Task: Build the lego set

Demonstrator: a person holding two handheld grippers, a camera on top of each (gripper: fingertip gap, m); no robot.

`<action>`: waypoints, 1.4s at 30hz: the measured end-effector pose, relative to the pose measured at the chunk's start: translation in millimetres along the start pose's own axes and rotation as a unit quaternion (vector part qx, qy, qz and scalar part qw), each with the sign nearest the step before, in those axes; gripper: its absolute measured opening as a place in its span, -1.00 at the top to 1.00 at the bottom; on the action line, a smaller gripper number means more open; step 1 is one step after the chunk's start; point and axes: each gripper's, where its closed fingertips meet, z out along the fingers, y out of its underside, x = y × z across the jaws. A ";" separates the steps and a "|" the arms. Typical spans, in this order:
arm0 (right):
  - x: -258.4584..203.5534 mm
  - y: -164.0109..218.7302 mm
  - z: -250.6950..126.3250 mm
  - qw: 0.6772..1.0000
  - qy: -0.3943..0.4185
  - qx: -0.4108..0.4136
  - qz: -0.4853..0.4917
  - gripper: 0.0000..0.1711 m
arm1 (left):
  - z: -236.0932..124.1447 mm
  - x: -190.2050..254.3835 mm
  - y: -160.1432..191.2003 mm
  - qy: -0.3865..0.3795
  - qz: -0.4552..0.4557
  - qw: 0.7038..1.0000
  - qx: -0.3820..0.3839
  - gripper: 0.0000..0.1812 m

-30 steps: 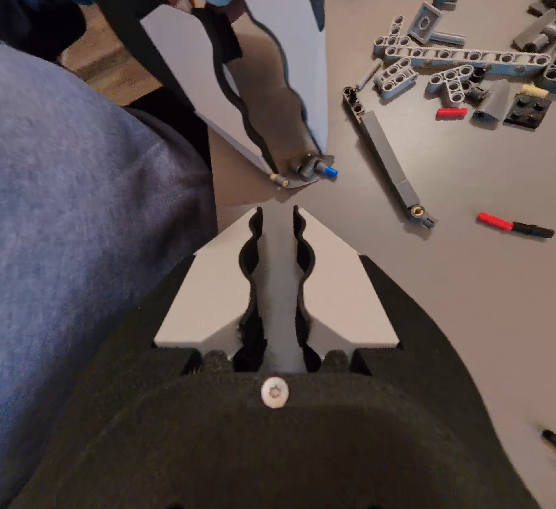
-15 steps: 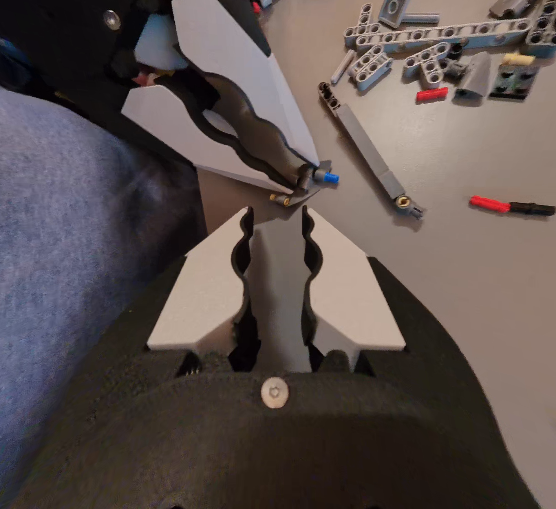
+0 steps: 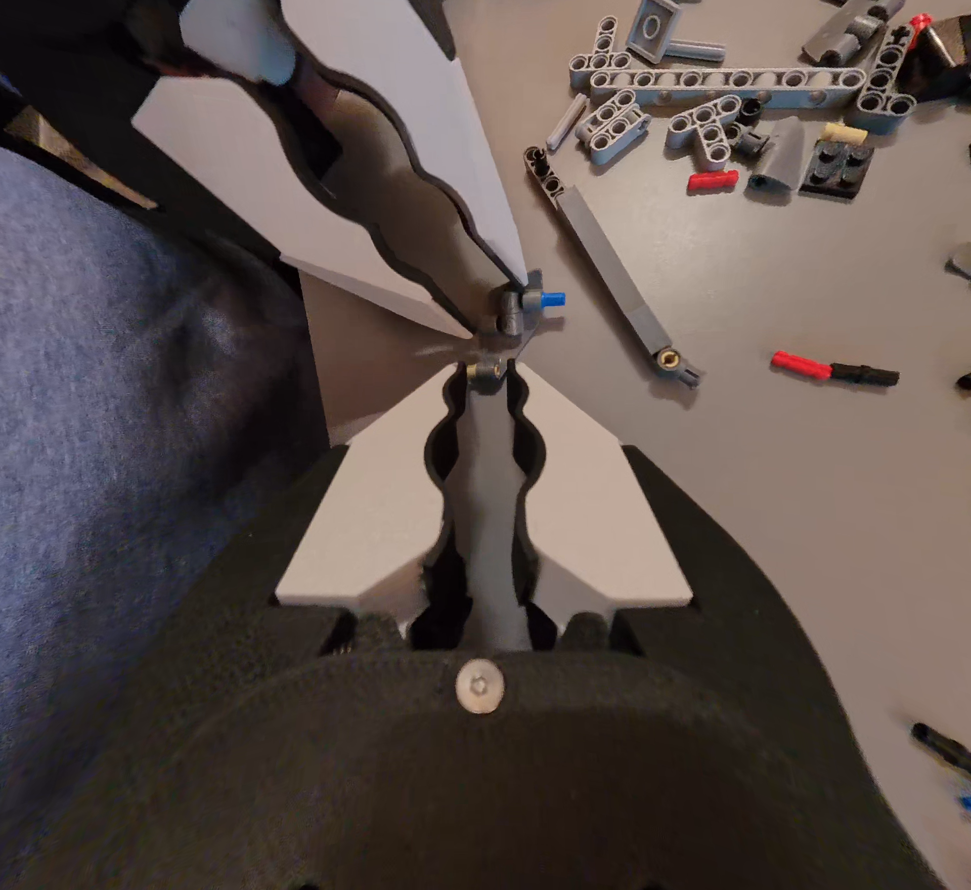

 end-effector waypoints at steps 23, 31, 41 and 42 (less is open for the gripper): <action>1.6 0.7 -0.4 0.999 0.013 0.001 -0.044 0.87 | 2.0 -0.6 -5.1 0.154 -0.184 0.971 0.010 0.93; 8.2 -25.8 -29.7 0.993 -0.055 0.104 -0.002 0.81 | -11.7 3.6 -20.0 0.140 -0.106 0.981 0.076 0.94; -12.1 -45.1 -37.1 0.974 -0.166 0.152 0.002 0.93 | -36.8 5.0 -40.6 0.142 -0.044 0.977 0.155 0.95; -13.3 -47.1 -38.3 0.972 -0.174 0.156 0.003 0.94 | -39.2 4.9 -41.7 0.146 -0.044 0.975 0.161 0.95</action>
